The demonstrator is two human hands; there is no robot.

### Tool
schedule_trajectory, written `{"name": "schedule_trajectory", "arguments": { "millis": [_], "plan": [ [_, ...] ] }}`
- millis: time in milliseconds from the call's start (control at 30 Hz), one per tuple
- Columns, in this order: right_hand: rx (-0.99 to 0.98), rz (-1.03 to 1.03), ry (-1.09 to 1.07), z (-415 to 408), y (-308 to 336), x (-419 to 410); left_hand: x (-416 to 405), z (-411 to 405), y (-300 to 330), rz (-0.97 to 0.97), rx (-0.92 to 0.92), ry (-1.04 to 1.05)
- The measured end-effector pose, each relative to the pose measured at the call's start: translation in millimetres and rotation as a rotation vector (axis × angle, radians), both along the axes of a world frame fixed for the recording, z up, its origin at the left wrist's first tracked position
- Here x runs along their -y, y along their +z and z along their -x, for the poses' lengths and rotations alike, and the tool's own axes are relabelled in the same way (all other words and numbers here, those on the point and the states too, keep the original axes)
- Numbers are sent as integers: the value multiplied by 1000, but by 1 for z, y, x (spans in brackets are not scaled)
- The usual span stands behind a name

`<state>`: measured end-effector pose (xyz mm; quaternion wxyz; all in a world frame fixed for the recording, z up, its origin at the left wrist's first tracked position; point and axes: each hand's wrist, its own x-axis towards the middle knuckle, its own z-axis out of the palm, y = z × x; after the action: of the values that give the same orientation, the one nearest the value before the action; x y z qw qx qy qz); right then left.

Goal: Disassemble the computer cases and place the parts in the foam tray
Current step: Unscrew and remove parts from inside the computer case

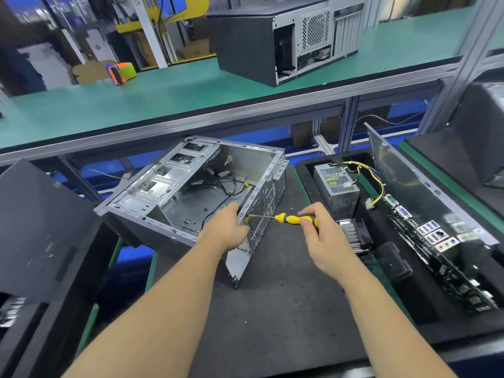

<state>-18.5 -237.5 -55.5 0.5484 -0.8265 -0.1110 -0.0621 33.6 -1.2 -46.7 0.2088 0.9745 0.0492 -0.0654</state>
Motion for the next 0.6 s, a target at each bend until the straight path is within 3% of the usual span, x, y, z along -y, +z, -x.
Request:
{"name": "schedule_trajectory", "arguments": {
  "millis": [167, 367, 533, 600],
  "plan": [
    [-11, 4, 75, 4, 6, 3, 0, 1, 1, -16, -5, 4],
    [-496, -545, -166, -4, -2, -11, 1, 1, 1, -15, 10, 1],
    [-645, -1022, -217, -4, 0, -14, 0, 2, 1, 5, 7, 1],
    [-711, -1100, -234, -4, 0, -13, 0, 2, 1, 11, 2, 0]
  ]
}}
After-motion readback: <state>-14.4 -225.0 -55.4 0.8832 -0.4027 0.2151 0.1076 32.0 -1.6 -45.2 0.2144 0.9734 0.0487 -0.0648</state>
